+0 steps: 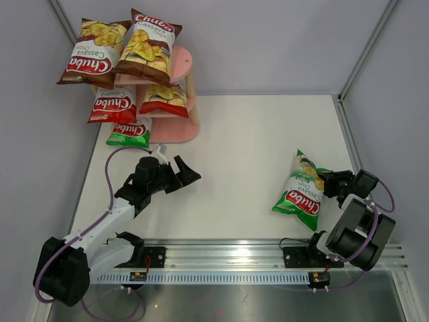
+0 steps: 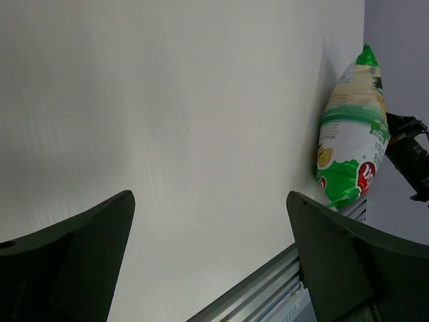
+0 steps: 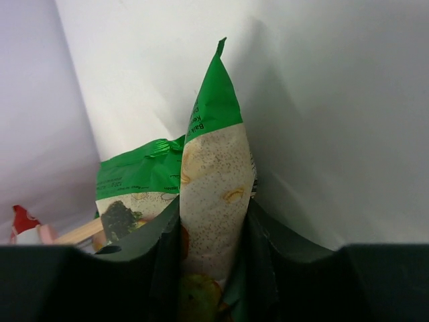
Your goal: Place and organize the chips bags onto the shelf
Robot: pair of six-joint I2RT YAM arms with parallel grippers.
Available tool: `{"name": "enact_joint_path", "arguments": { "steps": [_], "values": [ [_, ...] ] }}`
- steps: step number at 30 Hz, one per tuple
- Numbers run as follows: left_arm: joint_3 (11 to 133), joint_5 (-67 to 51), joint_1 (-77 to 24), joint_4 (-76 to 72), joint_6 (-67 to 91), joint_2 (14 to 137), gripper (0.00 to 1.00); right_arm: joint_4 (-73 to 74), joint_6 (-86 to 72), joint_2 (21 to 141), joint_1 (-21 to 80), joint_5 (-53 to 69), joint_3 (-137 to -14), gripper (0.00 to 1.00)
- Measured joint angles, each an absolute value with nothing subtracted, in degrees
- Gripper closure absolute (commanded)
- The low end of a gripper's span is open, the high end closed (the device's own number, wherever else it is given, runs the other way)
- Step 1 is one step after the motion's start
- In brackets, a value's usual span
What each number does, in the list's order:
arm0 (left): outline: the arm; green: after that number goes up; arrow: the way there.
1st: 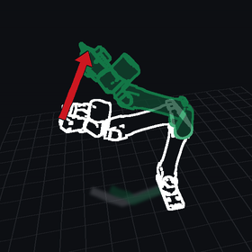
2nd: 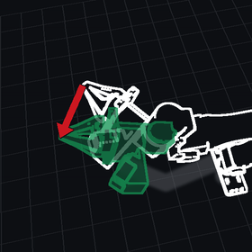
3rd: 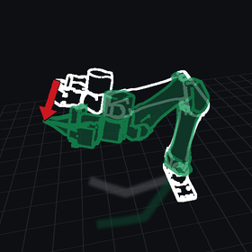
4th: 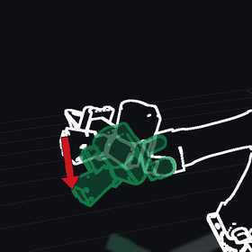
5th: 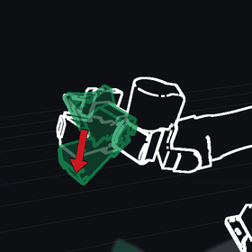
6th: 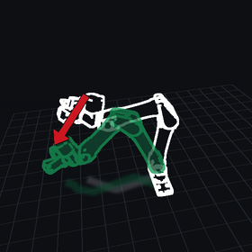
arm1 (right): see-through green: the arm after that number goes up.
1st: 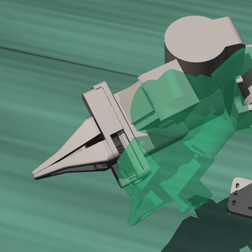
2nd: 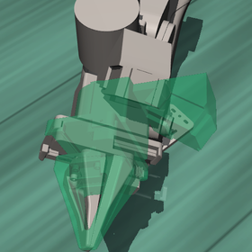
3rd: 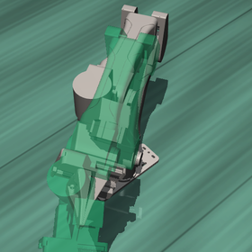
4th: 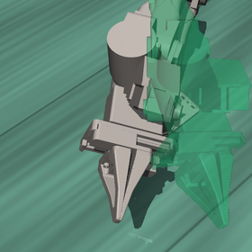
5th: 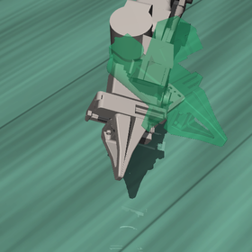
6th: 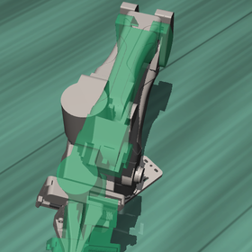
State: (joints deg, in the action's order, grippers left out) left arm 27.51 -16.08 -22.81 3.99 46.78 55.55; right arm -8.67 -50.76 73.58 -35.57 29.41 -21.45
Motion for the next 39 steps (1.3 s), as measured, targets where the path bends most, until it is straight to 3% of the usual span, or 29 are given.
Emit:
{"name": "enact_joint_path", "arguments": {
  "steps": [6, 10, 15, 16, 28, 39],
  "values": [
    [27.51, -14.72, -30.00, -1.37, 46.65, 57.91, 0.01, -10.11, -57.63, 70.89, -34.74, 31.38, -20.27, 0.73],
    [26.35, -10.41, -35.62, -6.42, 46.37, 55.31, 0.01, -9.98, -60.86, 69.28, -32.99, 31.40, -20.43, 0.85],
    [24.18, -7.75, -38.65, -14.09, 45.45, 53.47, 0.01, -9.56, -65.10, 68.86, -29.85, 30.50, -21.32, 0.89],
    [23.99, -7.40, -39.00, -15.33, 45.28, 53.65, 0.01, -9.63, -66.04, 68.86, -29.02, 30.24, -21.45, 0.95],
    [19.94, -3.64, -46.94, -32.53, 42.09, 63.13, 0.01, -12.10, -78.04, 69.28, -20.88, 26.48, -24.67, 0.96],
    [20.53, 3.99, -57.32, -57.82, 38.15, 83.02, 0.01, -17.52, -92.71, 70.26, -15.97, 25.39, -25.71, 0.98]
  ]
}}
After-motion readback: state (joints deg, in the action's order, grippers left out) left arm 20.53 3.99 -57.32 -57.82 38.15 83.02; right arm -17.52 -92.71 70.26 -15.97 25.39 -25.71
